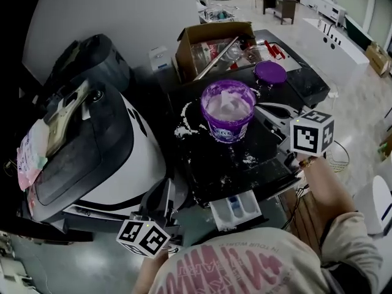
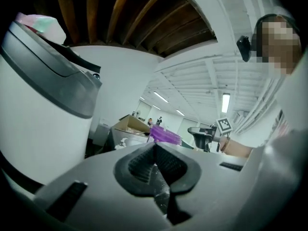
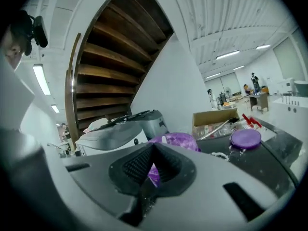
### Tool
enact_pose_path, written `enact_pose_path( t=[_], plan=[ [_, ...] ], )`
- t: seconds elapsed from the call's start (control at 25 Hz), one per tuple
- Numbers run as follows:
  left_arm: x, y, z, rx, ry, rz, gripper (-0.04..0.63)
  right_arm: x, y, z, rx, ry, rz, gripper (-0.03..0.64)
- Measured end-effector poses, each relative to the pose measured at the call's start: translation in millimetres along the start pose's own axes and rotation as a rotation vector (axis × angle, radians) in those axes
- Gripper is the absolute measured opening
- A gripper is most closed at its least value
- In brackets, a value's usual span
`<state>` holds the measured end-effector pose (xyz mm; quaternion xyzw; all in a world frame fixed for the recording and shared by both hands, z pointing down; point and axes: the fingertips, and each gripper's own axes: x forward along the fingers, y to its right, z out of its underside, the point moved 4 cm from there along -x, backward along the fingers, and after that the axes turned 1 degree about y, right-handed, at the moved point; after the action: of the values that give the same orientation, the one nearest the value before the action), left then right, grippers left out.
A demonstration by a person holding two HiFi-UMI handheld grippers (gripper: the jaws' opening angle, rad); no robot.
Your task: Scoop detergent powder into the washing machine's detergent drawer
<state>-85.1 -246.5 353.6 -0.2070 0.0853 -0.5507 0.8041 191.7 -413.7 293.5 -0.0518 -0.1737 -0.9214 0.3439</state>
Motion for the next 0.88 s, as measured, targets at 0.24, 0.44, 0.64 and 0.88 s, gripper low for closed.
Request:
enact_pose_path(
  t=[0.24,0.44,0.64,0.88],
  plan=[
    [-16,-13,0,-0.020,0.013,-0.088,0.002,44,23,-28,-0.129,-0.131,-0.042,0.077],
    [-21,-17,-2,-0.014,0.017,-0.113,0.002,85,21,-33,-0.294,-0.321,-0.092,0.089],
    [-30,-21,-5,-0.014,0.032,-0.145,0.002,116,11,-30,-0.422,-0.496,-0.171,0.124],
    [-45,-31,-1,-0.030,0.036,-0.190,0.002,142,11,-19,-0.510,-0.649,-0.174,0.155]
  ],
)
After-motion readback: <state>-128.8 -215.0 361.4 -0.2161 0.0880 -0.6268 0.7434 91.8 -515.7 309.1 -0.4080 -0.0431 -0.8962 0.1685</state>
